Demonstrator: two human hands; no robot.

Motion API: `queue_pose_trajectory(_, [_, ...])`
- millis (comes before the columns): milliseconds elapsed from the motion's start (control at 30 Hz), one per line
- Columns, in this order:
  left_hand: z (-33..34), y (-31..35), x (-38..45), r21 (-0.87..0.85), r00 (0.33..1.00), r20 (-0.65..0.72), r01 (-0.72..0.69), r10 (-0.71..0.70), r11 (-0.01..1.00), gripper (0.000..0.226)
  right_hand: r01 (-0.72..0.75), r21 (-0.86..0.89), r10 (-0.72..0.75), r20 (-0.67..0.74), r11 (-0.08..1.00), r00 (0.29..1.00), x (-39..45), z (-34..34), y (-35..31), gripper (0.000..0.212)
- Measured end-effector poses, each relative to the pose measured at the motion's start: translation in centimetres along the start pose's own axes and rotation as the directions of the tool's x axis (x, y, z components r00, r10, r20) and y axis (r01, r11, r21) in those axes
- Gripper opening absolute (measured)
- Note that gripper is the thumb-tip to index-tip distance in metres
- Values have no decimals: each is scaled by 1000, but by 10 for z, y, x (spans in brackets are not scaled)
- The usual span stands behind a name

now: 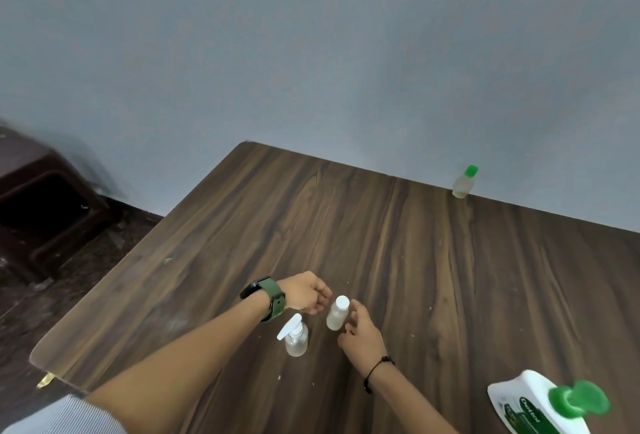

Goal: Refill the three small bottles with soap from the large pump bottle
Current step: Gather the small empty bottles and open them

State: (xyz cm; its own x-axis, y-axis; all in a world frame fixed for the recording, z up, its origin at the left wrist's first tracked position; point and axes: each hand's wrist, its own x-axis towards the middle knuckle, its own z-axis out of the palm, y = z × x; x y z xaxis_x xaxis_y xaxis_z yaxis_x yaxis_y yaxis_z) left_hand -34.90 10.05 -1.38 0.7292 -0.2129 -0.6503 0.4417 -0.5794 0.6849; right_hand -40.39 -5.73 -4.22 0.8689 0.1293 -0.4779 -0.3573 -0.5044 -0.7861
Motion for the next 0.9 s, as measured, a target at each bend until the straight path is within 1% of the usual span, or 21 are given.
queue_pose_trajectory(133, [-11, 16, 3, -34, 1000, -20, -9, 9, 999, 45, 1, 22, 0, -32, 1000, 999, 8, -22, -11, 74])
queue_pose_trajectory(233, [-25, 44, 6, -43, 998, -52, -47, 44, 998, 43, 22, 33, -19, -114, 999, 993, 22, -54, -29, 73])
queue_pose_trajectory(300, [-33, 72, 10, -54, 992, -86, -97, 92, 994, 40, 44, 46, -35, -177, 998, 984, 31, -80, -43, 72])
queue_pose_trajectory(400, [-41, 122, 16, -25, 971, -132, -203, 198, 979, 40, 79, 42, -65, -273, 996, 960, 42, -126, -65, 69])
queue_pose_trajectory(500, [-45, 174, 28, 37, 945, -136, -297, 299, 954, 41, 90, 39, -70, -363, 995, 929, 51, -171, -82, 68])
queue_pose_trajectory(567, [-45, 207, 38, 55, 931, -132, -336, 341, 940, 40, 79, 30, -59, -417, 996, 907, 57, -197, -90, 66])
queue_pose_trajectory(733, [-32, 274, 77, 18, 917, -123, -379, 378, 925, 37, 43, 20, -27, -504, 999, 863, 81, -253, -98, 62])
queue_pose_trajectory(900, [-15, 307, 156, 80, 918, -125, -368, 376, 926, 37, 17, 82, 27, -503, 996, 864, 129, -296, -83, 64])
